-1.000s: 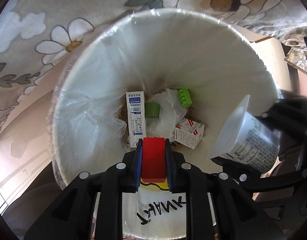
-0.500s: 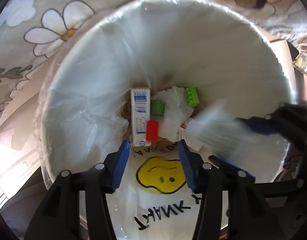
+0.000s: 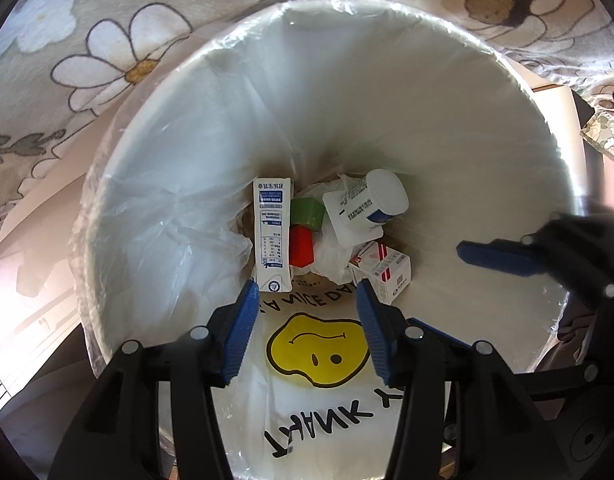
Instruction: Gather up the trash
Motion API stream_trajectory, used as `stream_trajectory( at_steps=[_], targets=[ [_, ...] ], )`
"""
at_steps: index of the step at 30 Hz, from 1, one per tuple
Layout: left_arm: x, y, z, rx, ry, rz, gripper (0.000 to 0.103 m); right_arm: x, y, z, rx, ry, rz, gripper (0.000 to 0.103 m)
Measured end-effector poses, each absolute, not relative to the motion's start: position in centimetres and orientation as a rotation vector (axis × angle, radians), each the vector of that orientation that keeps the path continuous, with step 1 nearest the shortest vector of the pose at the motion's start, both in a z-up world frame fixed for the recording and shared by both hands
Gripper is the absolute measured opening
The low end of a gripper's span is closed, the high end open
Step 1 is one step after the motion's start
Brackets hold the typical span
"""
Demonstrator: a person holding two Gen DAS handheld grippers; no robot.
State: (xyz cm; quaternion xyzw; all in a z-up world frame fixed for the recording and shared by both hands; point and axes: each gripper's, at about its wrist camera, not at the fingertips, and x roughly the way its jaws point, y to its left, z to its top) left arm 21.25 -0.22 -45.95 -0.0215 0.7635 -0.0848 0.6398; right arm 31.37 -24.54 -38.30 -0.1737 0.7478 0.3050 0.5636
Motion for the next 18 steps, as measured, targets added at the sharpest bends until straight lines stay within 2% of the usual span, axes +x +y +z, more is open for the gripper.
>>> stream_trajectory(
  at_steps=[9, 18],
  targets=[
    [20.1, -0.6, -43.3, 0.032, 1.685, -0.175, 0.053, 30.8, -24.8, -35.6, -0.428, 1.694, 0.706, 0.056],
    [19.3, 0.4, -37.4, 0.050, 1.571, -0.190, 0.055, 30.2, -25.5, -31.3, -0.497, 1.603, 0.707, 0.056]
  ],
)
